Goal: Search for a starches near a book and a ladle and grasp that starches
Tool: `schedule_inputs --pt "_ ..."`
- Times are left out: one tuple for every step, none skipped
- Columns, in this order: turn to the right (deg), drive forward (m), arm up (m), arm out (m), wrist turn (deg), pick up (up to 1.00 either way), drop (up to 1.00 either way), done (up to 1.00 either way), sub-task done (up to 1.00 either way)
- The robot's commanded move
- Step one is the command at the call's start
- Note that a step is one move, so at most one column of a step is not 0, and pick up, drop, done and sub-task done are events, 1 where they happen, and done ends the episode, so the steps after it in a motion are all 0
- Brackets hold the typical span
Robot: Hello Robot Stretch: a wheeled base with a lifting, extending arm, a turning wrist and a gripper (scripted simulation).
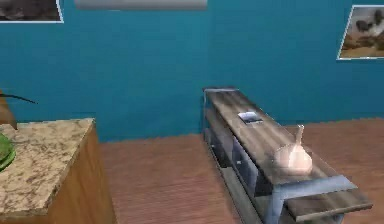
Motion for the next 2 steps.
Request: schedule_inputs --pt "0.0 1.0 0.0 0.0 0.0 0.0 0.0 0.0 0.0" --pt "-6.0 0.0 0.0 0.0 0.0 0.0 0.0 0.0 0.0"
